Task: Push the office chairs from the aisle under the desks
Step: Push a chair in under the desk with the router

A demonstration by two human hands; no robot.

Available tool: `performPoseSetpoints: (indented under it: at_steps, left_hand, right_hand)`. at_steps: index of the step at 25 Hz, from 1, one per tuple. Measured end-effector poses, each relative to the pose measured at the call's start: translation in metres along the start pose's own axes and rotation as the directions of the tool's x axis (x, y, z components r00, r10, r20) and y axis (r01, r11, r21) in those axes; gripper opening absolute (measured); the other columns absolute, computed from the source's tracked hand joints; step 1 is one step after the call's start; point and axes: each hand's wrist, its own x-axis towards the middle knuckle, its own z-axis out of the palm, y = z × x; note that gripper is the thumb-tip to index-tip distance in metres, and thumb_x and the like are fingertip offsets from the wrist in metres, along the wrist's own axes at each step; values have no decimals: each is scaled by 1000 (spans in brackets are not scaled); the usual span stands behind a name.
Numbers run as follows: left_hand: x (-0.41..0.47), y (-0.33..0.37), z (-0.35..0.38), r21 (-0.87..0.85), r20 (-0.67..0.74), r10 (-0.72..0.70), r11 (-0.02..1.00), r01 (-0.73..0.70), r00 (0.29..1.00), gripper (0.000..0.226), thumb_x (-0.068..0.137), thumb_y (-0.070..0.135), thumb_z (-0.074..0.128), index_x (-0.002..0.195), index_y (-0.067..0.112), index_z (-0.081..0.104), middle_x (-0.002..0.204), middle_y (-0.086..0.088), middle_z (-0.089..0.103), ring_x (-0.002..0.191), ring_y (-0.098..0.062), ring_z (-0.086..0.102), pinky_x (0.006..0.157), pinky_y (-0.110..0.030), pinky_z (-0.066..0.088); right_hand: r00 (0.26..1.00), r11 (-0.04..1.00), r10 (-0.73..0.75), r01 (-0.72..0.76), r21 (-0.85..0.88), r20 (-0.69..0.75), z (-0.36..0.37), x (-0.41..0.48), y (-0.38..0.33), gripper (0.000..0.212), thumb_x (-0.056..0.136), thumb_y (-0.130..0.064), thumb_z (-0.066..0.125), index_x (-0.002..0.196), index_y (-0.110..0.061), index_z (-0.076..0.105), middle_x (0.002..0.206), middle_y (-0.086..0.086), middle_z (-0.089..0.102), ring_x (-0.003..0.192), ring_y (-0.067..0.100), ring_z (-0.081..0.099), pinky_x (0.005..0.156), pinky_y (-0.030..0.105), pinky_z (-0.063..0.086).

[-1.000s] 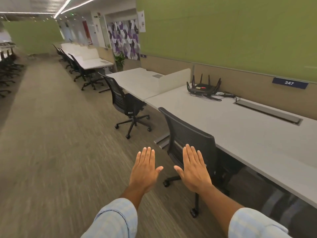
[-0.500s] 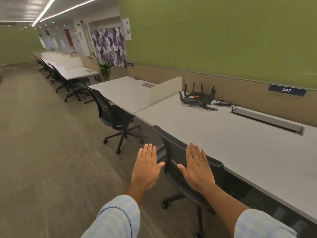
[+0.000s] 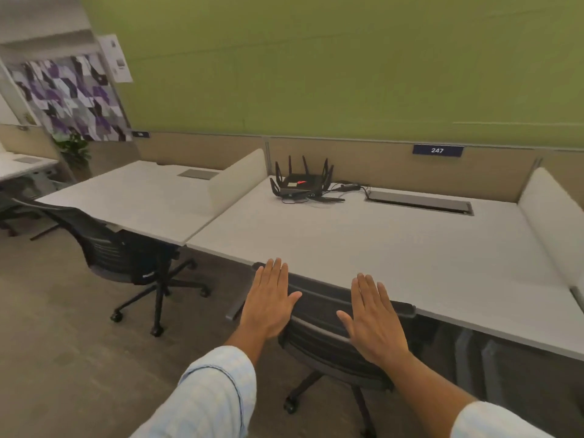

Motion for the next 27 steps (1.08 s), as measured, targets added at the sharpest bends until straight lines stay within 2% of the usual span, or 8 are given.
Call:
performPoseSetpoints:
  at_steps: [4, 6, 8, 12, 15, 19, 23, 27]
  left_hand:
    - [26, -28, 6, -39, 63, 139, 990, -137, 988, 80, 107, 63, 10, 166, 10, -3, 175, -10, -9, 161, -25, -12, 130, -41, -8]
    - [35, -40, 12, -42, 119, 209, 978, -206, 971, 76, 110, 58, 13, 166, 8, 3, 176, -11, -1, 162, -26, -4, 131, -41, -5]
    - [44, -50, 17, -64, 149, 263, 964, -256, 953, 72, 111, 53, 15, 166, 7, 8, 176, -13, 6, 162, -26, 2, 132, -41, 0]
    - [55, -55, 23, -100, 80, 348, 935, -340, 934, 67, 114, 46, 24, 164, 3, 16, 173, -16, 17, 161, -29, 11, 131, -42, 1]
    - [59, -57, 30, -148, 32, 373, 919, -365, 927, 64, 114, 44, 28, 163, 4, 20, 172, -16, 22, 160, -30, 14, 131, -43, 2]
    - [67, -57, 36, -228, -1, 374, 903, -364, 928, 64, 113, 46, 29, 163, 7, 23, 171, -15, 26, 160, -30, 17, 132, -45, 5]
    - [77, -52, 42, -270, -15, 379, 890, -369, 925, 64, 111, 47, 32, 161, 8, 28, 168, -14, 32, 157, -31, 23, 131, -48, 9]
    - [89, -45, 47, -282, -15, 373, 889, -362, 928, 62, 112, 46, 33, 161, 8, 29, 166, -14, 34, 157, -31, 24, 131, -49, 10]
  right_hand:
    - [987, 988, 151, -149, -35, 54, -5, -13, -8, 85, 108, -65, 1, 165, -2, 3, 174, 19, 1, 160, 32, -10, 127, 44, -18]
    - [972, 973, 227, -224, -51, 62, -6, -20, -12, 86, 107, -65, -2, 165, -1, 4, 174, 20, 5, 161, 34, -4, 127, 46, -14]
    - [956, 958, 284, -278, -73, 79, -9, -24, -17, 85, 106, -63, -8, 165, -2, -1, 175, 20, 2, 161, 34, -4, 125, 45, -17]
    - [933, 935, 349, -341, -96, 91, -11, -23, -18, 76, 106, -55, -13, 163, -4, -14, 173, 18, -17, 158, 32, -21, 124, 45, -20]
    - [919, 924, 380, -372, -89, 104, -10, -20, -19, 70, 108, -51, -10, 161, -6, -21, 169, 17, -30, 154, 29, -34, 125, 44, -22]
    - [908, 915, 403, -395, -84, 118, -8, -13, -13, 69, 109, -50, -6, 162, -8, -20, 169, 14, -30, 153, 27, -34, 124, 43, -24]
    - [905, 915, 404, -401, -53, 132, -5, -6, -2, 70, 108, -51, -5, 164, -9, -11, 173, 12, -21, 157, 26, -26, 127, 44, -17]
    - [897, 909, 417, -412, -69, 145, 0, 2, 10, 73, 107, -53, -6, 167, -10, -5, 175, 12, -15, 157, 25, -24, 124, 42, -21]
